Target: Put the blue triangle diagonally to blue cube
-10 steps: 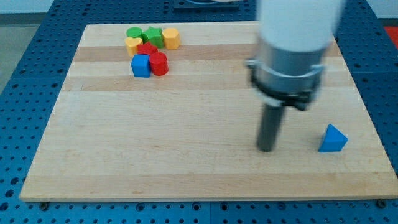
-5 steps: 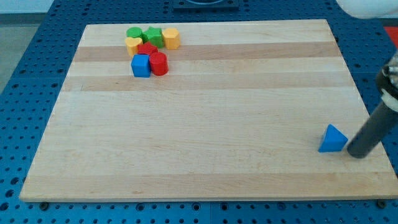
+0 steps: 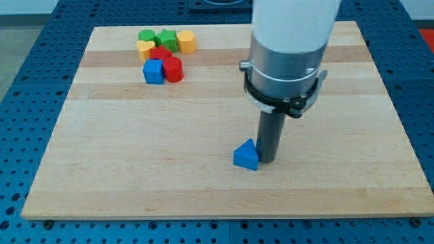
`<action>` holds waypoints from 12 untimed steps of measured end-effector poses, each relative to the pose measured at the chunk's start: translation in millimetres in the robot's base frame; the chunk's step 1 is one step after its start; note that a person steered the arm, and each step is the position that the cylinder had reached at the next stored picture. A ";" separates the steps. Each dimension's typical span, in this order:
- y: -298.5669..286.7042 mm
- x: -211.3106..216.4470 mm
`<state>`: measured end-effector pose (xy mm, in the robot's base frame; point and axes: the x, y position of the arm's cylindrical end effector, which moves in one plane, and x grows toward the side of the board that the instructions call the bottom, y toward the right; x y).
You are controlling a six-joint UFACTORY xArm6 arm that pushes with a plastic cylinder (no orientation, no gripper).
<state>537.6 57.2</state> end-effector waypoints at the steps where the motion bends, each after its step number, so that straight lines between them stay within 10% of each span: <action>1: 0.0 11.2; 4: -112.9 9.6; 12: -183.6 -145.6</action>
<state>392.0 -126.5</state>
